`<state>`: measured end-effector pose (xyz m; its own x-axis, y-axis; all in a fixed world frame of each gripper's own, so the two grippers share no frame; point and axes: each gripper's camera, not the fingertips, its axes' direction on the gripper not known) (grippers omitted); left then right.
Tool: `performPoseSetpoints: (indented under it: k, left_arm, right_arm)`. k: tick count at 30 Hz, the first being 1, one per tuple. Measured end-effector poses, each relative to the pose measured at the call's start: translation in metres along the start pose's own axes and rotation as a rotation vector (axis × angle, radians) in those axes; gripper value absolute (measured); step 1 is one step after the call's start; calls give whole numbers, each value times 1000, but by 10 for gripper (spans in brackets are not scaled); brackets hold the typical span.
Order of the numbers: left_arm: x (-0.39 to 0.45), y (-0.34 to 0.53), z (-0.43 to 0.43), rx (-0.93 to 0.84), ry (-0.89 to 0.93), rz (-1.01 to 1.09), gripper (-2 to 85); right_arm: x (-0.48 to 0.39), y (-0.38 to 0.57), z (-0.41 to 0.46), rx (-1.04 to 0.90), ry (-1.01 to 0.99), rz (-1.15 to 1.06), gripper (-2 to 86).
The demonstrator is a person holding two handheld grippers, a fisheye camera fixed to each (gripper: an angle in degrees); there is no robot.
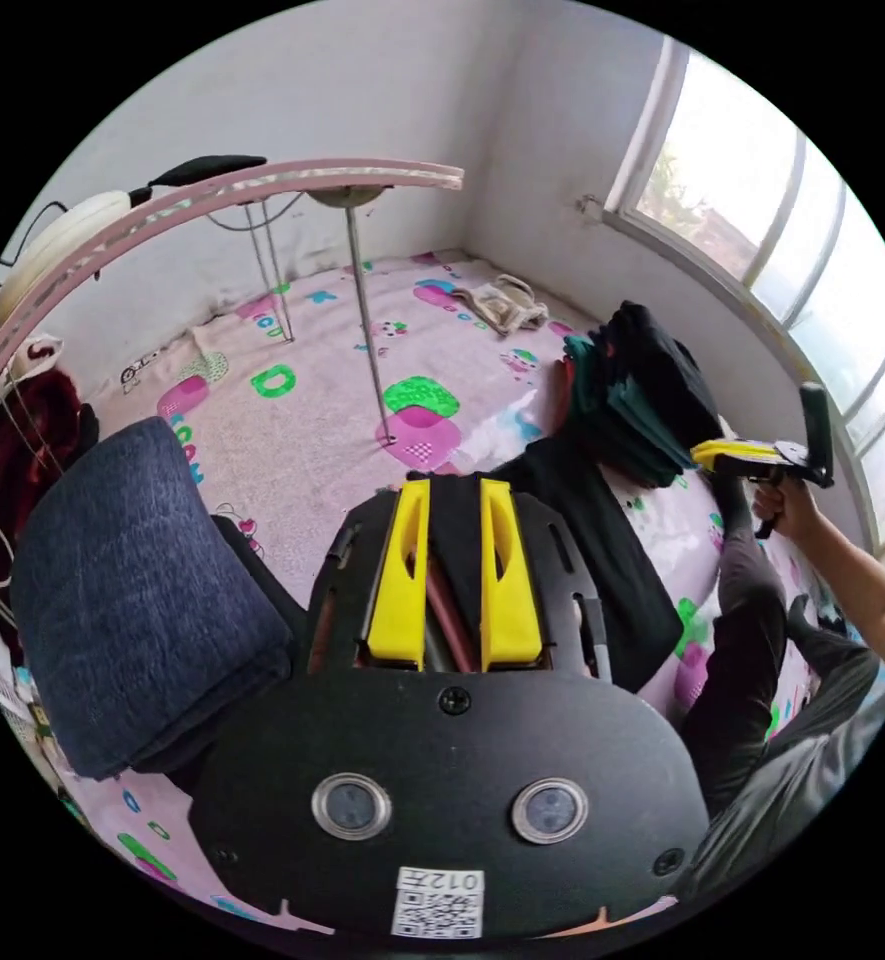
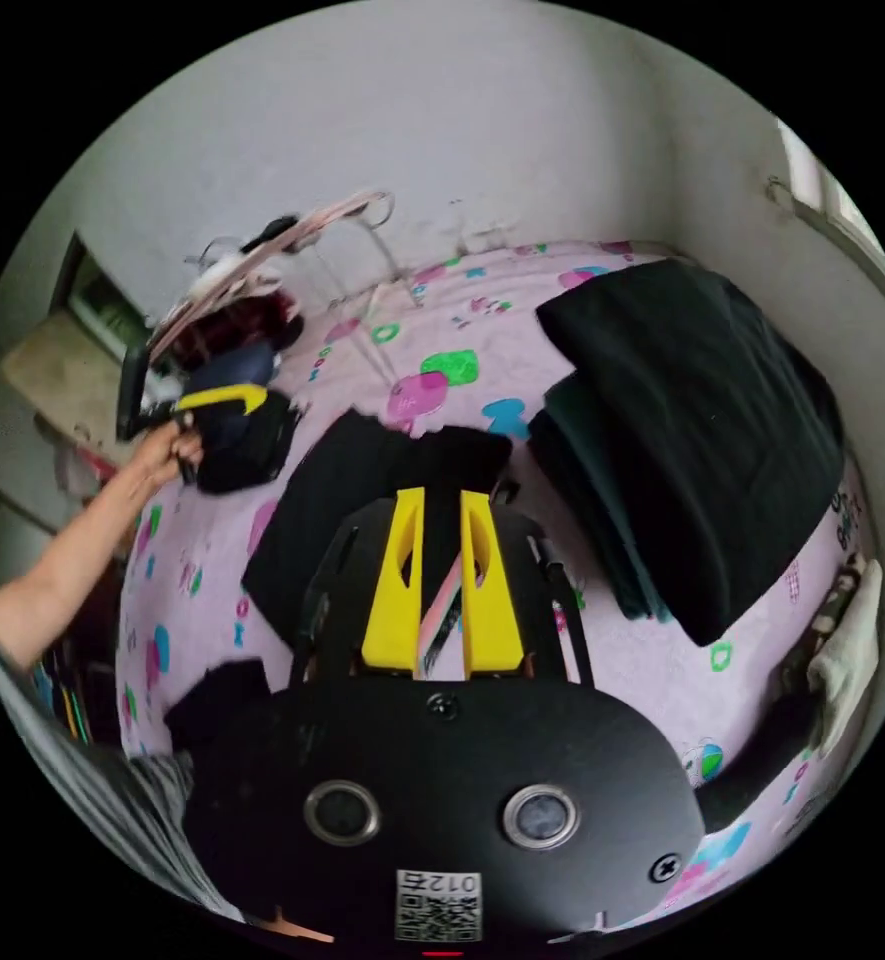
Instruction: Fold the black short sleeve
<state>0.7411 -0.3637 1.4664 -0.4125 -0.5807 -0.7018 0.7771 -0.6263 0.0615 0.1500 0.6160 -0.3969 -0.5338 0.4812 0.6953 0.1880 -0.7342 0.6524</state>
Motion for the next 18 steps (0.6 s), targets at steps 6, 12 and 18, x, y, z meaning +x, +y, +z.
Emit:
performPoseSetpoints:
  k: [6,12,18]
  left_arm:
    - [141,66,-17,-131,-6,429,57]
    - [260,152,-17,-165,-224,638,56]
    - [325,176,-12,-155,-383,666,63]
  right_arm:
    - [-85,74,28,-291,127,-565,51]
    - [-151,125,81,-481,414,-949,62]
    - [-170,130,104,-432,407,-881,64]
